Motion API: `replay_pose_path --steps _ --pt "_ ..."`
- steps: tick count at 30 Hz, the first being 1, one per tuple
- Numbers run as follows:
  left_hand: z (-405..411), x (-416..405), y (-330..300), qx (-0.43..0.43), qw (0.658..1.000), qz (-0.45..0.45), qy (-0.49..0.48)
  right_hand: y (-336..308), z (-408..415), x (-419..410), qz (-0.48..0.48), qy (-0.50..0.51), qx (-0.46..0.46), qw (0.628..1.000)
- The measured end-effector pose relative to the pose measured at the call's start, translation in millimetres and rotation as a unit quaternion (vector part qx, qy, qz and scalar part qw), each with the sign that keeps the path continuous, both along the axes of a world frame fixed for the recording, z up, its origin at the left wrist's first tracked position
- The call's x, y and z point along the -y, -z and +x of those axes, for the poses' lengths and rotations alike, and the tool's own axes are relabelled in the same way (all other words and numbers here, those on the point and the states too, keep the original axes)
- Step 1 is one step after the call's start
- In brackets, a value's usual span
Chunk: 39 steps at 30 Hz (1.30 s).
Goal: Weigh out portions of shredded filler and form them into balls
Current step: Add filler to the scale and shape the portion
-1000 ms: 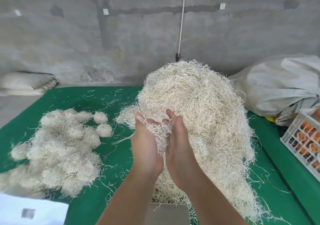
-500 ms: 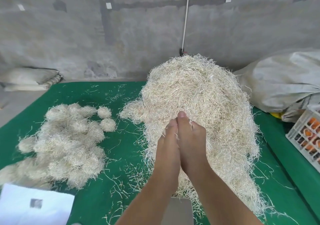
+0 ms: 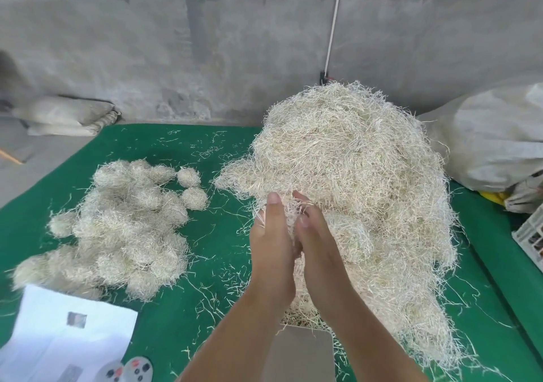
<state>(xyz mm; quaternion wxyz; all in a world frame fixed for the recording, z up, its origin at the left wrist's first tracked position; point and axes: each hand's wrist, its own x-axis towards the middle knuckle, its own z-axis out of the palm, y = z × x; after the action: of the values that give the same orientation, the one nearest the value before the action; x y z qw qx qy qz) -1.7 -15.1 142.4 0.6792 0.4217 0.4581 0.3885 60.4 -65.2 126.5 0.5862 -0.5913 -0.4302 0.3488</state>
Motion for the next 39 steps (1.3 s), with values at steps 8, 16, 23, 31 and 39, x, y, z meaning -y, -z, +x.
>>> replay_pose_path --steps 8,16,23,31,39 --pt "-46 -49 51 -0.116 0.985 0.128 0.026 39 -3 -15 -0.067 -0.041 -0.014 0.997" --pt "-147 -203 27 -0.591 0.735 0.329 -0.035 53 12 -30 -0.093 -0.064 0.056 0.992" --pt "-154 -240 10 -0.772 0.597 0.202 0.077 65 32 -46 -0.109 -0.045 0.105 0.988" --pt "-61 -134 103 -0.499 0.753 0.312 0.294 116 110 -28 -0.244 0.138 0.416 0.865" --pt "13 -42 170 -0.295 0.873 0.196 0.336 160 151 -18 -0.438 0.094 0.499 0.742"
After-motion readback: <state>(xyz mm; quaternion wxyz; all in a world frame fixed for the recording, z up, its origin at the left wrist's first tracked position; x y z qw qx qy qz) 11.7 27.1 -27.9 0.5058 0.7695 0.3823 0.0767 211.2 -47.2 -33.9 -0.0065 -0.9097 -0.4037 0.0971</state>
